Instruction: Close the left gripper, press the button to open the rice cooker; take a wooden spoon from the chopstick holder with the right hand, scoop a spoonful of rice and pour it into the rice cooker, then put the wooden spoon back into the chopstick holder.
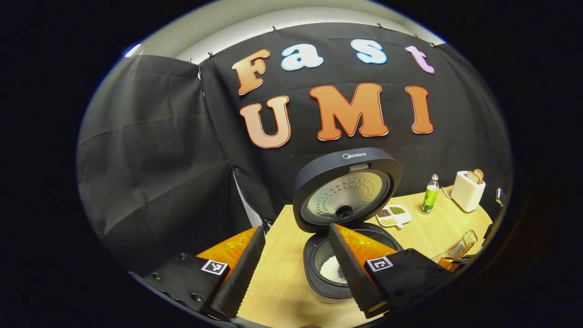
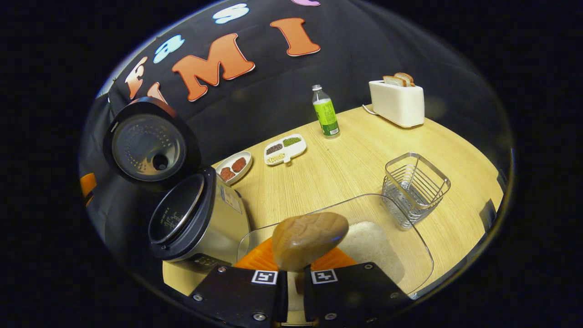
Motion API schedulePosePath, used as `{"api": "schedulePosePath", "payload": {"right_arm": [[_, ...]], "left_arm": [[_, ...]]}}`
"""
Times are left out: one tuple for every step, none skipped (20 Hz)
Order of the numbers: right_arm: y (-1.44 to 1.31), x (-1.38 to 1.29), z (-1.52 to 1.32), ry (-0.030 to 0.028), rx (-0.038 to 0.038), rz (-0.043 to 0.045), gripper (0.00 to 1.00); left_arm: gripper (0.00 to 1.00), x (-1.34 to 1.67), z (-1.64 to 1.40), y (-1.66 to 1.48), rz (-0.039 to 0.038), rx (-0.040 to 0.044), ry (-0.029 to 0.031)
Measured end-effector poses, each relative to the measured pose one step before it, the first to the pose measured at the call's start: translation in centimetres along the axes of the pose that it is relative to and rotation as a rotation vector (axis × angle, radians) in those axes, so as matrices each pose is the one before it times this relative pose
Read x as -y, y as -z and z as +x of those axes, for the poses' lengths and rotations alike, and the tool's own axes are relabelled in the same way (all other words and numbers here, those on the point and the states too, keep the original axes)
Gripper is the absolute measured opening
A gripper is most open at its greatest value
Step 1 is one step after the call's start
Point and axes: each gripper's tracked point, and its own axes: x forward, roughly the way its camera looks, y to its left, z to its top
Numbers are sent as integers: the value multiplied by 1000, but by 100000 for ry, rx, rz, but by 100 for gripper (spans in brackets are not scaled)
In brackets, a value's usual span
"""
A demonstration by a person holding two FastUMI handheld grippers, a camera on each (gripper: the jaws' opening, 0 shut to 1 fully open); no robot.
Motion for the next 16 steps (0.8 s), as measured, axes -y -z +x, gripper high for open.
{"api": "schedulePosePath", "payload": {"right_arm": [[87, 31, 13, -634, -917, 978, 13], [-86, -25, 89, -1104, -937, 1934, 13], [-33, -195, 55, -1573, -1431, 2084, 13], [35, -238, 40, -1786, -1286, 1839, 13], [94, -238, -49, -1750, -1196, 1171, 13], [-50, -193, 94, -1324, -881, 415, 13], [-35, -81, 110, -1178, -1002, 592, 13], [-21, 31, 152, -833, -881, 795, 13], [-8, 39, -4, -1278, -923, 1596, 13], [-44, 9, 68, -1561, -1264, 2242, 13], [-144, -30, 63, -2037, -591, 2802, 13], [-162, 156, 78, -1795, -104, 2852, 13], [-160, 18, 167, -1845, -281, 3007, 13], [150, 9, 38, -1635, -751, 2298, 13], [-37, -22, 89, -1747, -685, 2209, 13], [27, 78, 115, -1241, -825, 1551, 13]], "left_arm": [[95, 41, 134, 280, -503, -956, 234], [91, 28, 79, 138, -501, -734, 75], [95, 20, 59, 58, -235, -371, 83], [95, -45, 148, -54, -75, -122, -425], [95, -164, -115, -35, -187, -63, -433], [95, -69, 73, -105, -463, 179, -517], [95, 165, -20, 23, -591, 68, -230], [95, 205, 36, -42, -359, -137, -81], [95, 172, -99, 13, -38, -110, 101], [95, 240, -21, -113, 267, -134, 251], [95, 156, -76, 102, 553, 90, 148], [95, 103, -47, -82, 746, 170, 62], [95, 151, -37, -117, 682, 243, 37], [95, 129, 43, -267, 589, 166, 93], [95, 106, -104, -205, 427, 112, 87], [95, 183, 22, -126, 213, 195, 180]]}}
